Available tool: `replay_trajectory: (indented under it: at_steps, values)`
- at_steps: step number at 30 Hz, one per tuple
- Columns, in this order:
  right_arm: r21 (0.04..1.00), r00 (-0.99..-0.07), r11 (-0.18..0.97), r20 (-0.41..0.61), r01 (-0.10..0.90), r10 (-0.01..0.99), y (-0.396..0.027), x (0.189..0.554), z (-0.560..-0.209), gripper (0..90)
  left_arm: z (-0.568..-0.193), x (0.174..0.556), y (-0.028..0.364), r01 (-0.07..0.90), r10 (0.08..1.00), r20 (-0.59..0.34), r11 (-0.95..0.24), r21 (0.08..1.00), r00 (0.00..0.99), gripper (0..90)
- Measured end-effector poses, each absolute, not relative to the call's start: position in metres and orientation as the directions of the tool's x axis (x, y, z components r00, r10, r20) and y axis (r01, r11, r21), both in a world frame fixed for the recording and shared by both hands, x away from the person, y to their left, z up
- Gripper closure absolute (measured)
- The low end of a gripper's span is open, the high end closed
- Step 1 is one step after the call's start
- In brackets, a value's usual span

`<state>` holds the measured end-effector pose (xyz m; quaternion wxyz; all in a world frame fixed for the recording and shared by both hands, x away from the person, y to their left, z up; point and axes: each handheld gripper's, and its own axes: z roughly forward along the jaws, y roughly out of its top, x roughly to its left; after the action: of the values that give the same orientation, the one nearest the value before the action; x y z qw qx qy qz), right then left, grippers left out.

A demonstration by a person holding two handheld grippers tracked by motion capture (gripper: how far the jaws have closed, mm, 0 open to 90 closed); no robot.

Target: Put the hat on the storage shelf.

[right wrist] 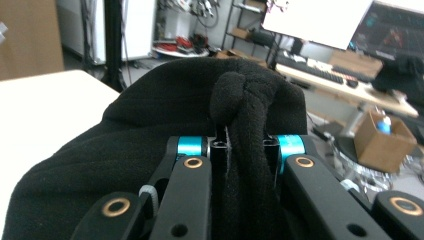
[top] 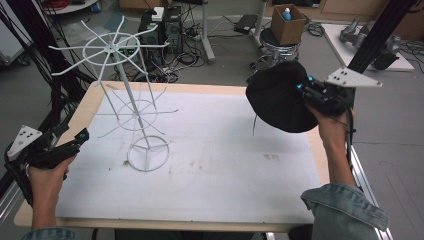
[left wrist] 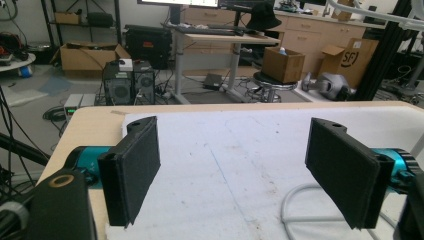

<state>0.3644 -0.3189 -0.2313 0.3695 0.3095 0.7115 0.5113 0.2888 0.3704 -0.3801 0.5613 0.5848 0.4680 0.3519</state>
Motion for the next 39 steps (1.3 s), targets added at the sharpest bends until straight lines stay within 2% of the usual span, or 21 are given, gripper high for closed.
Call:
replay_trajectory:
  at_steps: [8, 14, 23, 30, 39]
  values:
    - [0.948, -0.567, 0.317, -0.276, -0.028, 0.776, -0.297, 0.373, -0.179, 82.1, -0.382, 0.29, 0.371, 0.161, 0.943, -0.114, 0.066, 0.985, 0.312, 22.0]
    - [0.96, -0.606, 0.271, -0.253, -0.064, 0.754, -0.281, 0.38, -0.155, 82.0, -0.381, 0.289, 0.371, 0.155, 0.943, -0.116, 0.07, 0.985, 0.311, 22.0]
    - [0.967, -0.648, 0.22, -0.249, -0.128, 0.72, -0.257, 0.39, -0.134, 82.0, -0.381, 0.29, 0.371, 0.154, 0.941, -0.117, 0.07, 0.986, 0.318, 22.0]
    - [0.98, -0.67, 0.166, -0.197, -0.111, 0.716, -0.247, 0.4, -0.125, 82.0, -0.381, 0.29, 0.372, 0.154, 0.941, -0.121, 0.075, 0.985, 0.317, 22.0]
    - [0.974, -0.679, 0.191, -0.222, -0.121, 0.699, -0.224, 0.405, -0.101, 81.8, -0.382, 0.29, 0.373, 0.155, 0.939, -0.13, 0.083, 0.984, 0.319, 22.0]
